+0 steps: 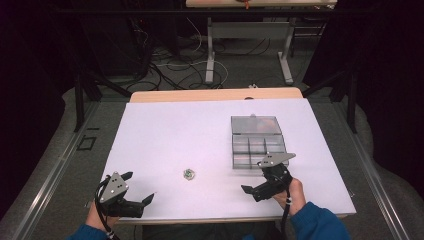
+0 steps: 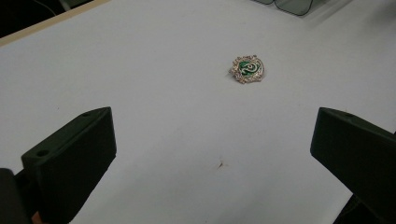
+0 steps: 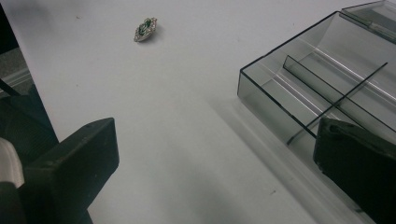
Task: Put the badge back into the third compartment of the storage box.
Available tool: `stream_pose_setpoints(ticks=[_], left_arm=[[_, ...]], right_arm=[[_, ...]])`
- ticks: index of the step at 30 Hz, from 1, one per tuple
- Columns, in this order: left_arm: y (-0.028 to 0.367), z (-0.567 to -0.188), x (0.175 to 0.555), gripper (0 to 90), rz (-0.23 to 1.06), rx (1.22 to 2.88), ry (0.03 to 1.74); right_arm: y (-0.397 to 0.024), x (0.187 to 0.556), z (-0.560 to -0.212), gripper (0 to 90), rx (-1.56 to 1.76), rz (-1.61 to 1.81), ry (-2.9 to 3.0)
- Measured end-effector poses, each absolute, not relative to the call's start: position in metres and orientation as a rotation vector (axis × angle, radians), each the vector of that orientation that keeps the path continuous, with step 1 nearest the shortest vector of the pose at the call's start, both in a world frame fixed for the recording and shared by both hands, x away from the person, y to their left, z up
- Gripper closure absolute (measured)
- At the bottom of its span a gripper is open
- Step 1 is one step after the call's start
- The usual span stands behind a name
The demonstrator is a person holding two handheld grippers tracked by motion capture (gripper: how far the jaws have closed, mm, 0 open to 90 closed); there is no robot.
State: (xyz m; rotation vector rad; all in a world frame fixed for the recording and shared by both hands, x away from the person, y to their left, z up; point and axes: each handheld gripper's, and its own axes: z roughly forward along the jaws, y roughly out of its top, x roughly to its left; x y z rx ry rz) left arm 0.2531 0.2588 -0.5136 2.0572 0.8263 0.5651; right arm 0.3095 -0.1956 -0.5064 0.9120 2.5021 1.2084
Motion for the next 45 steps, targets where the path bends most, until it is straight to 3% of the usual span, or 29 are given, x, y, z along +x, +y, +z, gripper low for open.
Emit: stream_pose_setpoints(ticks=[45], left_arm=[[0.259,-0.514,0.253,0.4,0.578,2.066,0.822]], right_arm=[[-0.085,0.352,-0.522,0.0,0.802,1.210,2.648]])
